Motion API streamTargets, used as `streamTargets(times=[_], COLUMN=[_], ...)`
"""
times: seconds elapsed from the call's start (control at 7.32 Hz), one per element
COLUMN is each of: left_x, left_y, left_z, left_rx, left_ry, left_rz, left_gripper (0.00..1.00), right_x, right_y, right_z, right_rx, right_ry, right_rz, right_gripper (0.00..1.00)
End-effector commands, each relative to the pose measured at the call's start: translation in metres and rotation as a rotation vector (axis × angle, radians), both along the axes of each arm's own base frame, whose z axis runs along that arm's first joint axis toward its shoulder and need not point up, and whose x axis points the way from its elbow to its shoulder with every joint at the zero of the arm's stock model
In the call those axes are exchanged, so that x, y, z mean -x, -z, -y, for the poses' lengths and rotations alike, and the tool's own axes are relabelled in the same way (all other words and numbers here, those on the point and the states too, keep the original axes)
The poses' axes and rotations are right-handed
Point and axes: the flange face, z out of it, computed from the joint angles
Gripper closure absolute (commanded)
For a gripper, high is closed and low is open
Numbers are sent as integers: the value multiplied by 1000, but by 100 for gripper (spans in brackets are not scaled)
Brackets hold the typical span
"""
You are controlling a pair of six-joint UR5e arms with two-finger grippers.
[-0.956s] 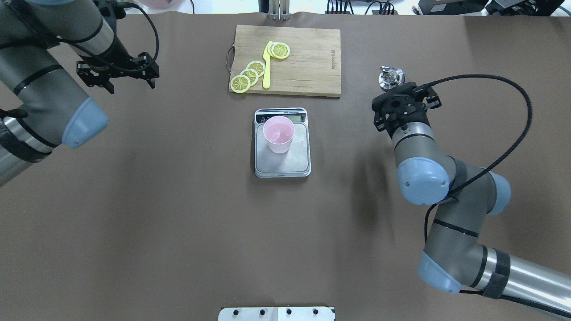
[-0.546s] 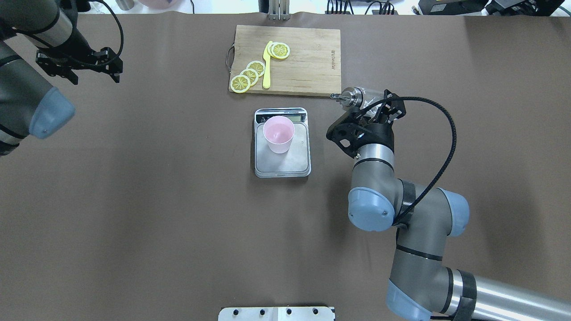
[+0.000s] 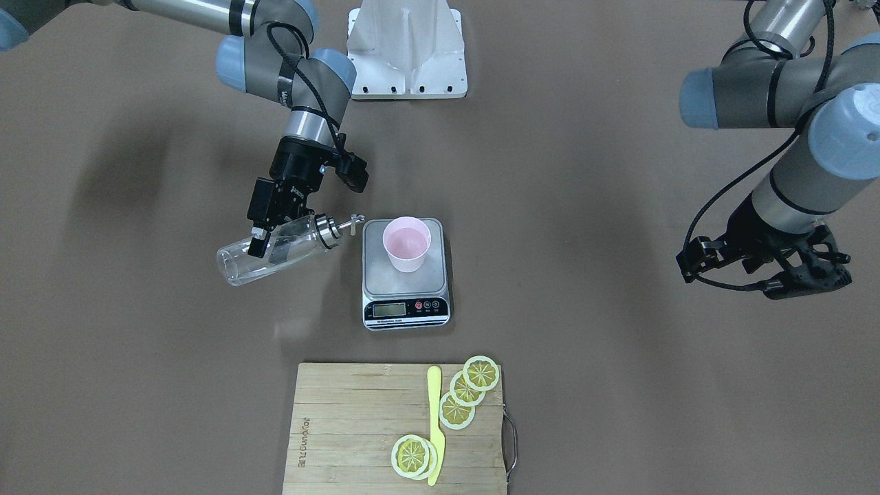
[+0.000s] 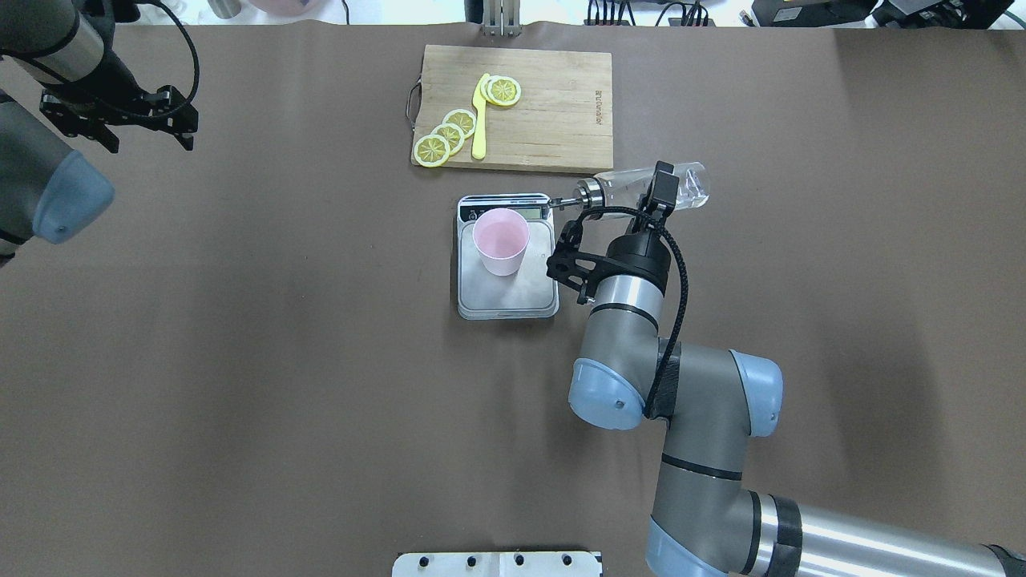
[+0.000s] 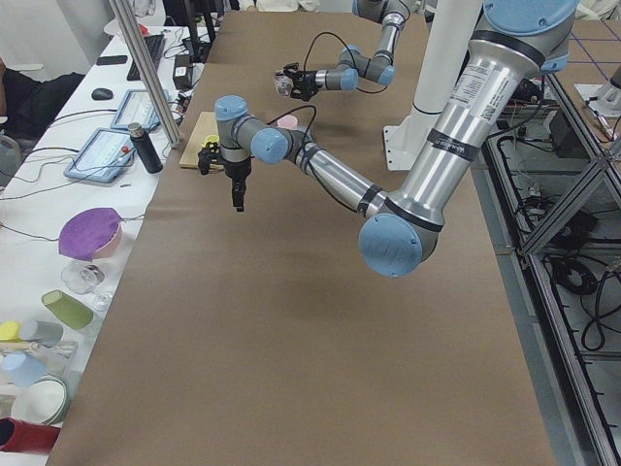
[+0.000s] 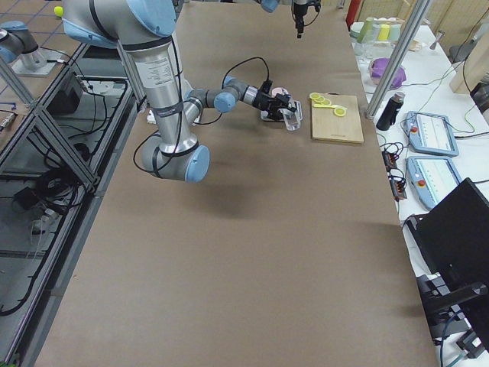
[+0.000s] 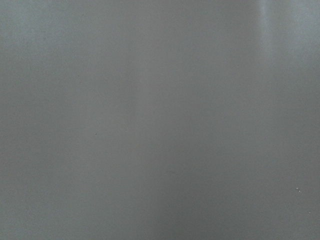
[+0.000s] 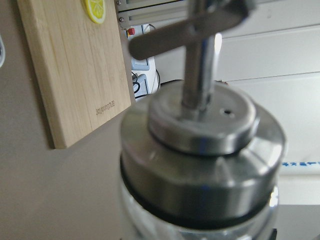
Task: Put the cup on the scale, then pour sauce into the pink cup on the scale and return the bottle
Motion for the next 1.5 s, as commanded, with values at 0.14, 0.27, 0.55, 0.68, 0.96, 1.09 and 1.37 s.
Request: streamTargets(times=[0.14,0.27,0.55,0.68,0.96,1.09,1.37], left_x=[5,5,4,4,5,7,6], left_y=[-15,-18,-28,-29,-31,-31,-33], left_z=[8,9,12,12,13,14,14], left_rx=[19,23,29,31,33,36,49], left_ry=[10,8,-7,-7,-6,-4,-11], left_rz=[9,12,22,23,24,21,6], left_gripper=[1,1,1,1,1,1,1], right_x=[-1,-1,2,4,11,13,13], right_y=[20,23,20,15,15,14,8], right_z=[4,5,7,8,1,0,0], right_rx=[-104,-126,-196,-206,-264,-278,-291], right_ry=[-49,-65,-108,-113,-133,-138,-145], right_rz=[-194,-231,-306,-335,-374,-384,-400], right_gripper=[100,100,100,100,100,100,100])
